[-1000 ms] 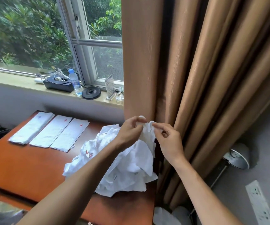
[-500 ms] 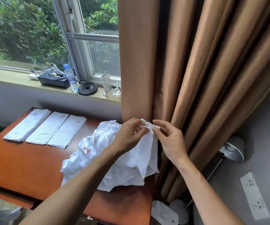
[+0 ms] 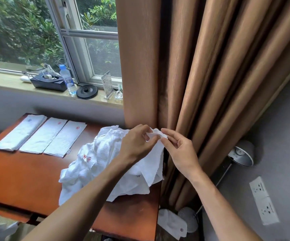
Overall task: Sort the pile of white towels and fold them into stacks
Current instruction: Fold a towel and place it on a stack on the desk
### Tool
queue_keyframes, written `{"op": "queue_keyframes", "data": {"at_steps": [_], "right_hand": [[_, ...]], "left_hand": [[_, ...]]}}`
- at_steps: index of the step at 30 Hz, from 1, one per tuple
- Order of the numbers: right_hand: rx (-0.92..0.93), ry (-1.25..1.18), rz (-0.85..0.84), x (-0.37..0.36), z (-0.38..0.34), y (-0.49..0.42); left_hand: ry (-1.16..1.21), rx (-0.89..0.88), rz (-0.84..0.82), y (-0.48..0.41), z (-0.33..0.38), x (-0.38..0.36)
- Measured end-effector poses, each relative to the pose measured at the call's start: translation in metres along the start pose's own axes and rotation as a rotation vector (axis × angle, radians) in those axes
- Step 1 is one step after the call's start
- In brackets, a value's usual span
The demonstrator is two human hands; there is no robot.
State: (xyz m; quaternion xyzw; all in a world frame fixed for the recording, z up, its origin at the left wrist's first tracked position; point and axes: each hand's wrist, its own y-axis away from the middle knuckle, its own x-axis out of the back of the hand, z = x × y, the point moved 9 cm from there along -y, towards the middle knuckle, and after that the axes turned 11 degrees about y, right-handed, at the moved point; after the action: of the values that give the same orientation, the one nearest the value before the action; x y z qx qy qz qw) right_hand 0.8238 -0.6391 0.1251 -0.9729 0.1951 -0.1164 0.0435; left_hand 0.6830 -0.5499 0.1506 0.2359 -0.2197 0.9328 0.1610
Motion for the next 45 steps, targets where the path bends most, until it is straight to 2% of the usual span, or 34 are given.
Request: {"op": "queue_keyframes", "data": {"at_steps": [3, 8, 11, 14, 17, 19, 21, 22, 28, 35, 38, 41, 43, 45], "right_hand": [[0.013, 0.055, 0.018, 0.011, -0.003, 0.000], [0.037, 0.177, 0.083, 0.039, -0.015, -0.004], [0.046, 0.234, 0.107, 0.047, -0.017, -0.003], [0.049, 0.248, 0.137, 0.054, -0.017, -0.006], [0.041, 0.200, 0.155, 0.060, -0.016, -0.009], [0.038, 0.172, 0.153, 0.060, -0.016, -0.010], [0.031, 0.136, 0.153, 0.057, -0.018, -0.012], [0.022, 0.116, 0.152, 0.054, -0.019, -0.013], [-0.037, 0.004, 0.161, 0.040, -0.019, -0.021], [-0.062, -0.030, 0.041, 0.026, -0.007, -0.022], [-0.059, -0.098, 0.036, 0.026, -0.003, -0.022], [-0.093, -0.128, 0.044, 0.032, 0.003, -0.021], [-0.042, 0.068, 0.078, 0.042, 0.003, -0.023], [0.046, 0.404, 0.081, 0.047, -0.002, -0.029]], "left_hand": [[-0.100, -0.030, -0.046, -0.002, 0.001, -0.003], [-0.547, -0.184, -0.171, -0.023, 0.002, 0.001], [-0.734, -0.244, -0.165, -0.034, 0.005, 0.001], [-0.790, -0.247, -0.111, -0.040, 0.013, 0.000], [-0.673, -0.156, -0.051, -0.045, 0.013, 0.003], [-0.343, 0.006, -0.041, -0.045, 0.002, 0.006], [0.131, 0.174, -0.105, -0.039, -0.005, -0.007], [0.283, 0.222, -0.140, -0.034, -0.005, -0.017], [0.615, 0.363, -0.339, 0.002, 0.006, -0.065], [0.596, 0.279, -0.161, 0.002, 0.007, -0.055], [0.486, 0.184, -0.092, -0.003, 0.010, -0.045], [0.384, 0.108, -0.103, -0.004, 0.009, -0.037], [0.341, 0.087, -0.119, -0.006, 0.008, -0.030], [0.300, 0.053, -0.132, -0.010, 0.011, -0.021]]}}
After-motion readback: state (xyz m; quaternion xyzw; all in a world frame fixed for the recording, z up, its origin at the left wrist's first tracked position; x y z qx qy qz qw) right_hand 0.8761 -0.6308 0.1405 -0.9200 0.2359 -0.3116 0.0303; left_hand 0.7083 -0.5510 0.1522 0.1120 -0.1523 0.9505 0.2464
